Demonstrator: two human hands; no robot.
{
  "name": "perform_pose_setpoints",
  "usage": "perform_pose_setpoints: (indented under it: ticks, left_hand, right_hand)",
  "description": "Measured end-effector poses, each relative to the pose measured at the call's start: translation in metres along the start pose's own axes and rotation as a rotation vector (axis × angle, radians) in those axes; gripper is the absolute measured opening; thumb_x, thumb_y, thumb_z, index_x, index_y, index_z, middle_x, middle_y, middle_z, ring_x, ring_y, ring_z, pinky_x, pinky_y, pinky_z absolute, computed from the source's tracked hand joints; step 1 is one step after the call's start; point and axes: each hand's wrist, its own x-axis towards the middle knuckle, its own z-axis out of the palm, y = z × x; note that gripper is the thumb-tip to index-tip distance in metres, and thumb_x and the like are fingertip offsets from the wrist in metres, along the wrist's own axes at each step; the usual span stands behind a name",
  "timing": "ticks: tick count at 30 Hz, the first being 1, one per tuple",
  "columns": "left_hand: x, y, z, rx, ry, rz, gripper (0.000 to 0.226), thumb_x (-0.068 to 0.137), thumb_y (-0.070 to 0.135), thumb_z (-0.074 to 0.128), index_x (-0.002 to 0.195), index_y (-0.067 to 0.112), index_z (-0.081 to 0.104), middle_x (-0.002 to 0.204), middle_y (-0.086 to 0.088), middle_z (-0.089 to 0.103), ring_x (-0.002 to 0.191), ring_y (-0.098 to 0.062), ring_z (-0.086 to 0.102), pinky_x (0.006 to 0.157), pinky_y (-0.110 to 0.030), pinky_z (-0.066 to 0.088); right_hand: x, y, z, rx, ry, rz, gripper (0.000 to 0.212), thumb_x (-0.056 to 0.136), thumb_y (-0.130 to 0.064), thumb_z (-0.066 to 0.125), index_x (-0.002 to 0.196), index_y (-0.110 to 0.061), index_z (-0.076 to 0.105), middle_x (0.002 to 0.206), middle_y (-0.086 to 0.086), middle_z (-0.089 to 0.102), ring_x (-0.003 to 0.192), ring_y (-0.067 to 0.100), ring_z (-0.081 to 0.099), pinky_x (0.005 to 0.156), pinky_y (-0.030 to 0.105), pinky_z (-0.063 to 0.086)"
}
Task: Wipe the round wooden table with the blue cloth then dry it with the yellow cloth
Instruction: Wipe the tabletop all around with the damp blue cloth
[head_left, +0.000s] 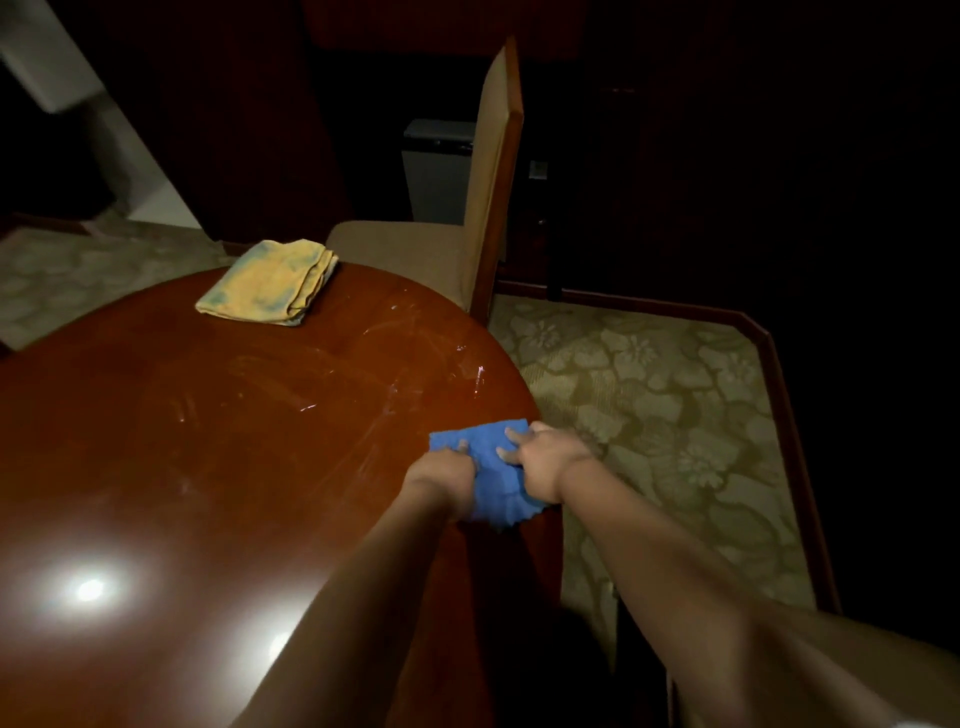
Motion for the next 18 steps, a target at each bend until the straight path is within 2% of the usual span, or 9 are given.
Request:
perform_pose_setpoints:
  ticks: [3,5,9,11,15,18]
  left_hand:
    - [-0.033,0.016,0.023,0.037,-0.029,0.016,0.049,0.092,0.018,0.051,0.14,0.01,0.044,0.154,-0.015,0.028,0.126,-0.028,0.048,0.09,-0.036,0.047]
    - [-0.056,0.025,0.036,0.066,-0.057,0.033,0.047,0.093,0.014,0.048,0.14,0.007,0.042,0.155,-0.015,0.025,0.123,-0.028,0.05,0.086,-0.037,0.048]
    - [-0.089,0.035,0.064,0.131,-0.062,0.083,0.047,0.096,0.012,0.043,0.143,0.006,0.037,0.157,-0.015,0.017,0.127,-0.031,0.046,0.09,-0.04,0.047]
    - [-0.095,0.036,0.079,0.151,-0.048,0.1,0.053,0.098,0.013,0.043,0.148,0.008,0.028,0.159,-0.014,0.008,0.134,-0.032,0.037,0.094,-0.041,0.046]
    - [-0.096,0.035,0.096,0.136,-0.033,0.099,0.064,0.1,0.017,0.042,0.154,0.013,0.006,0.16,-0.01,-0.008,0.146,-0.031,0.009,0.108,-0.043,0.037]
    - [-0.09,0.032,0.093,0.109,-0.036,0.093,0.065,0.099,0.014,0.042,0.154,0.015,0.006,0.16,-0.008,-0.008,0.147,-0.029,0.006,0.111,-0.043,0.034]
  right_hand:
    - [-0.036,-0.027,0.018,0.009,-0.042,0.004,0.059,0.098,-0.022,0.039,0.153,-0.028,0.018,0.162,0.004,0.007,0.143,0.027,0.018,0.111,0.037,0.031]
    - [-0.058,-0.045,0.029,0.012,-0.071,0.016,0.06,0.098,-0.023,0.038,0.153,-0.028,0.017,0.162,0.003,0.006,0.143,0.027,0.018,0.11,0.039,0.033]
    - [-0.09,-0.074,0.047,0.019,-0.102,0.05,0.06,0.098,-0.023,0.037,0.154,-0.029,0.014,0.162,0.002,0.004,0.144,0.026,0.016,0.109,0.04,0.035]
    - [-0.099,-0.086,0.054,0.025,-0.104,0.076,0.061,0.098,-0.024,0.037,0.154,-0.029,0.014,0.162,0.002,0.004,0.143,0.026,0.016,0.108,0.041,0.037]
    - [-0.106,-0.101,0.063,0.079,-0.114,0.124,0.065,0.098,-0.032,0.039,0.155,-0.026,0.008,0.162,0.002,-0.002,0.144,0.026,0.013,0.11,0.039,0.034]
    - [-0.104,-0.097,0.059,0.133,-0.119,0.122,0.064,0.098,-0.03,0.037,0.155,-0.027,0.008,0.162,0.0,-0.002,0.145,0.025,0.011,0.112,0.036,0.03]
